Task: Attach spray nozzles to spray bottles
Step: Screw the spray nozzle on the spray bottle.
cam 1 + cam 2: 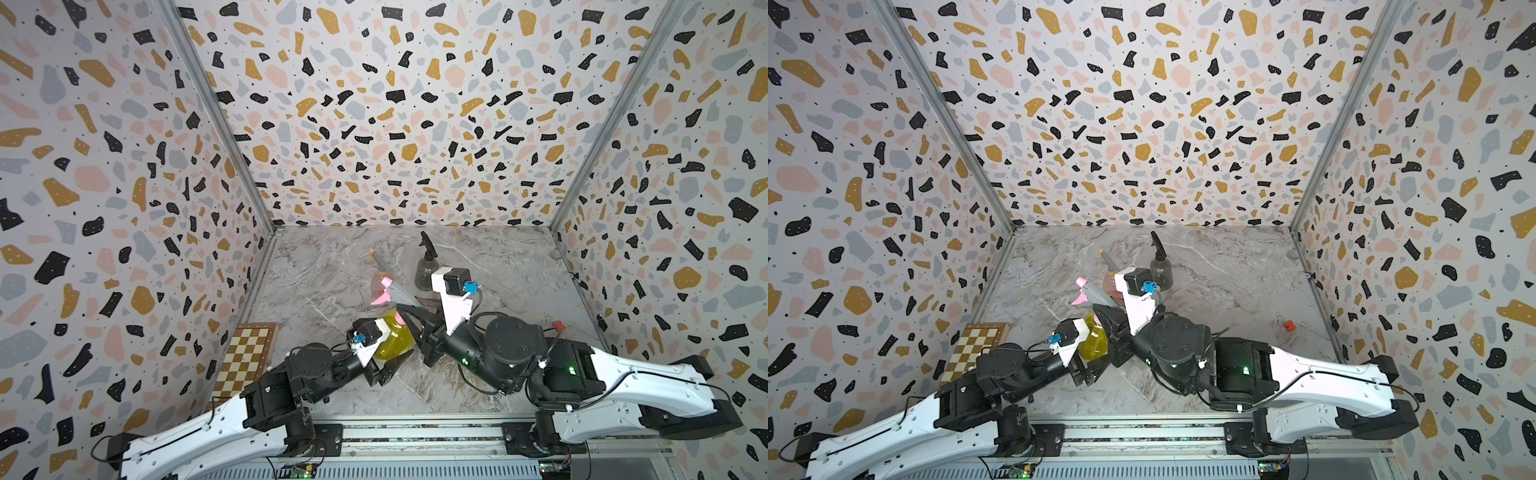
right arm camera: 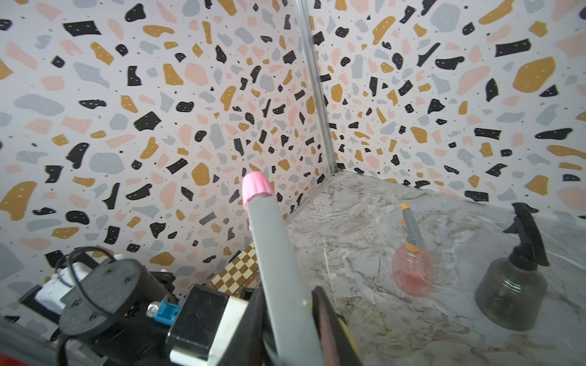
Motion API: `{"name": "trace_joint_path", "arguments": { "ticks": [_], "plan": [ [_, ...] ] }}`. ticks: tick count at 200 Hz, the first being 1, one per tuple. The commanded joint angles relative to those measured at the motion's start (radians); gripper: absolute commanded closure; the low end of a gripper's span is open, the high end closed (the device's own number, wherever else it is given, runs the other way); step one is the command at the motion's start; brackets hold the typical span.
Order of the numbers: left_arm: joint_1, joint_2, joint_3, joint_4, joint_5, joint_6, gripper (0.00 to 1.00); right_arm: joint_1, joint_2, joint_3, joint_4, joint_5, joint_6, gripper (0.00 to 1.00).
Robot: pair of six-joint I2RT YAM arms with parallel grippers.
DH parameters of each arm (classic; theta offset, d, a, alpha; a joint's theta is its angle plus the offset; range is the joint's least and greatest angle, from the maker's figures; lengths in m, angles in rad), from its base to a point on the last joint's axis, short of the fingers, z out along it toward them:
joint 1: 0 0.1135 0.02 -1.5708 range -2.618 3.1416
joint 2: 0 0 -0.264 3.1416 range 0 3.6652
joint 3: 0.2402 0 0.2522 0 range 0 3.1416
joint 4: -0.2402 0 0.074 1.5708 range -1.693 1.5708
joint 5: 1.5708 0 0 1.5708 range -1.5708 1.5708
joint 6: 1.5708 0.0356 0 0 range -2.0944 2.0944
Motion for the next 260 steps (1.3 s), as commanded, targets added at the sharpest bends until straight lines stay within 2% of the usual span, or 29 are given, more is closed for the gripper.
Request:
{"name": "trace_joint_path", "arguments": {
  "ticks": [1, 29, 59, 108, 135, 260],
  "plan": [
    [0.005, 0.015, 0.027, 0.407, -0.148, -0.007, 1.00, 0.067, 0.139, -0.064, -0.236, -0.112, 0.098, 1.00],
    [0.005, 0.044, 0.010, 0.456, -0.208, 0.001, 1.00, 0.079, 0.185, -0.055, -0.230, -0.079, 0.130, 1.00],
    [0.005, 0.051, -0.005, 0.485, -0.223, -0.002, 1.00, 0.081, 0.215, -0.060, -0.228, -0.065, 0.159, 1.00],
    [0.005, 0.023, 0.021, 0.350, -0.176, -0.052, 1.00, 0.081, 0.150, -0.052, -0.196, -0.028, 0.070, 1.00],
    [0.005, 0.011, 0.033, 0.278, -0.134, -0.086, 1.00, 0.079, 0.104, -0.061, -0.148, -0.029, 0.001, 0.91],
    [0.005, -0.012, 0.046, 0.152, -0.020, -0.135, 1.00, 0.079, 0.021, 0.019, -0.111, 0.008, -0.156, 0.72]
  ]
}}
